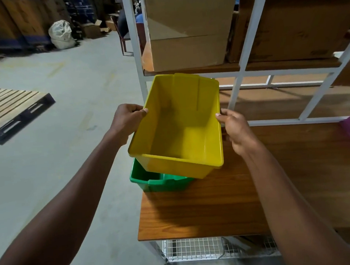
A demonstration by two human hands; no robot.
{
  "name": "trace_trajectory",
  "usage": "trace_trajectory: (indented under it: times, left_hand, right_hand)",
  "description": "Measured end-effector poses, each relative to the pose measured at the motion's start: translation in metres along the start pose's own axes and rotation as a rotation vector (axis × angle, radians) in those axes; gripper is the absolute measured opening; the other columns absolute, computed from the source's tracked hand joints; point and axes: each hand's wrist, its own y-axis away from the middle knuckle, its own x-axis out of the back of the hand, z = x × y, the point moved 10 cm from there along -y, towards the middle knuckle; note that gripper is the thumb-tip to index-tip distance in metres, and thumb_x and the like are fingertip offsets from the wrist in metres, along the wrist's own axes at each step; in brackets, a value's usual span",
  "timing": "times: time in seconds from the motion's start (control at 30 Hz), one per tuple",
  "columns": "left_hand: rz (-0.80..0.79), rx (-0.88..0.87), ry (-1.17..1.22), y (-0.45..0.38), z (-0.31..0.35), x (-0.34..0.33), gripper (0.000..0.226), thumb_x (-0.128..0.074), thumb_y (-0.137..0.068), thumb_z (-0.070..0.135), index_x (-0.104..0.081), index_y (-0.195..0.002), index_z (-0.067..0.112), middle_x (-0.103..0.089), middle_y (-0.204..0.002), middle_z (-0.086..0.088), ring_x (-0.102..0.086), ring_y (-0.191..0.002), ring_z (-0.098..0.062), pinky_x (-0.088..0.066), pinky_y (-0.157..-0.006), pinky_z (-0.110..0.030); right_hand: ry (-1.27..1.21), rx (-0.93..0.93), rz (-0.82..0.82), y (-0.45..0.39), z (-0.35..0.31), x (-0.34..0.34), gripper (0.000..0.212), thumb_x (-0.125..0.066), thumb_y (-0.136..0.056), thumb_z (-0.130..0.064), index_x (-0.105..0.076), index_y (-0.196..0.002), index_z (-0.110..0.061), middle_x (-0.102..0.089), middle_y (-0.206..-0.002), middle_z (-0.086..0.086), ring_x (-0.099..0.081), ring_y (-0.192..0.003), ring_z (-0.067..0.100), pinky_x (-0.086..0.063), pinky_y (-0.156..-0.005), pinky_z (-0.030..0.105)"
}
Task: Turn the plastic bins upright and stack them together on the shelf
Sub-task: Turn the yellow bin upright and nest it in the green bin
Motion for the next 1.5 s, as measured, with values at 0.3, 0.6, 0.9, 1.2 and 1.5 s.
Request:
trace_trajectory:
  times: [0.3,0.6,0.9,1.2,1.5]
  left_hand:
    - [0.012,0.125,0.142,-0.026,-0.043,0.029,0.040,-0.051,-0.109,0.031,-0.063,-0.140,0.007,-0.069,-0.130,-0.010,-0.064,-0.119,-0.032,-0.053,-0.097,-0.046]
    - [-0.014,0.186,0.205,-0.038,-0.099,0.028,0.038,-0.043,-0.112,0.026,-0.067,-0.134,0.007,-0.072,-0.121,-0.010,-0.069,-0.110,-0.030,-0.059,-0.089,-0.042]
    - [-0.048,0.241,0.201,-0.042,-0.135,0.017,0.036,-0.041,-0.113,0.025,-0.067,-0.132,0.009,-0.070,-0.120,-0.008,-0.068,-0.107,-0.029,-0.056,-0.081,-0.036]
    - [-0.059,0.306,0.178,-0.047,-0.165,0.004,0.042,-0.043,-0.112,0.032,-0.063,-0.138,0.006,-0.067,-0.129,-0.010,-0.065,-0.113,-0.033,-0.054,-0.090,-0.042]
    - [-0.068,0.349,0.178,-0.047,-0.185,-0.002,0.040,-0.046,-0.111,0.035,-0.062,-0.135,0.007,-0.066,-0.128,-0.010,-0.065,-0.112,-0.033,-0.054,-0.087,-0.042]
  right_hand:
    - [-0.039,-0.092,-0.062,-0.030,0.004,-0.047,0.038,-0.047,-0.110,-0.033,-0.062,-0.143,-0.021,-0.057,-0.143,0.000,-0.049,-0.127,0.023,-0.030,-0.120,0.058]
    - [-0.022,-0.154,-0.111,-0.062,0.039,-0.074,0.052,-0.055,-0.096,-0.055,-0.067,-0.137,-0.025,-0.057,-0.154,0.007,-0.047,-0.144,0.035,-0.032,-0.120,0.065]
    - [0.021,-0.220,-0.107,-0.079,0.078,-0.079,0.058,-0.057,-0.092,-0.062,-0.068,-0.137,-0.027,-0.062,-0.147,0.002,-0.054,-0.136,0.034,-0.038,-0.116,0.062]
    - [0.051,-0.248,-0.122,-0.080,0.096,-0.086,0.047,-0.054,-0.101,-0.056,-0.069,-0.133,-0.025,-0.067,-0.136,0.002,-0.058,-0.126,0.031,-0.038,-0.116,0.057]
    - [0.051,-0.259,-0.131,-0.077,0.108,-0.092,0.033,-0.053,-0.106,-0.046,-0.070,-0.124,-0.026,-0.070,-0.123,0.001,-0.061,-0.118,0.031,-0.045,-0.111,0.052]
